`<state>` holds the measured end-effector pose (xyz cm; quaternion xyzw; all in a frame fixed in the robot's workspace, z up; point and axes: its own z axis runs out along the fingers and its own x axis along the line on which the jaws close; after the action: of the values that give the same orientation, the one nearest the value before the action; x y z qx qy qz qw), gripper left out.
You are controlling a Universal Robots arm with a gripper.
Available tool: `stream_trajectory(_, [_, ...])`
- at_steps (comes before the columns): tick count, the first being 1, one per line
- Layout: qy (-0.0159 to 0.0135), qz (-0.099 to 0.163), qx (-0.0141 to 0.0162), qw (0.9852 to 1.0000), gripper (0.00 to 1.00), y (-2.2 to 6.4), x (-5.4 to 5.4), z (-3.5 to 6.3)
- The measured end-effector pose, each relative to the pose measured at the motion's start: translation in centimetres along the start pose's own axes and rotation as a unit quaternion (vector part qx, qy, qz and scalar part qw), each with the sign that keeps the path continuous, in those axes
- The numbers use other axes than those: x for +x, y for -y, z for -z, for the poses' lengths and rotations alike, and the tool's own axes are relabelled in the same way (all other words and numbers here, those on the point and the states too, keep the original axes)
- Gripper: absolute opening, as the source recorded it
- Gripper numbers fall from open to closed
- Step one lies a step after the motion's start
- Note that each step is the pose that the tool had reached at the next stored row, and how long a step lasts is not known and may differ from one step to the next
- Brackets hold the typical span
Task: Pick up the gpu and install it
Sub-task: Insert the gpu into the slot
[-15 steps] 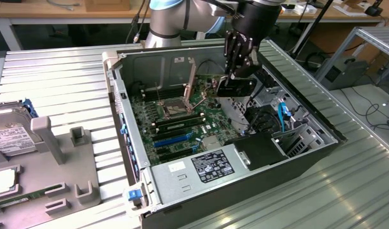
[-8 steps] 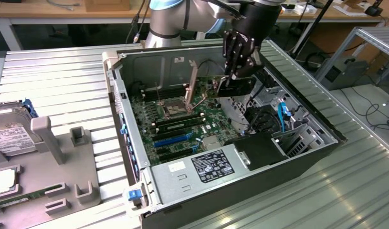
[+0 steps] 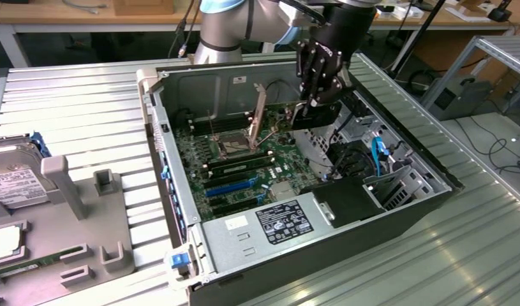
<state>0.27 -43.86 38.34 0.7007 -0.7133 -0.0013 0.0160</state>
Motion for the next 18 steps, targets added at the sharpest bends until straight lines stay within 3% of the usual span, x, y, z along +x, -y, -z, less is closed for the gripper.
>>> stream_trajectory(12, [-0.0012, 0.05, 0.001, 0.9987, 0.27, 0.0, 0.0, 0.0])
stream_trajectory(18, [-0.0021, 0.083, 0.0017, 0.9965, 0.27, 0.0, 0.0, 0.0])
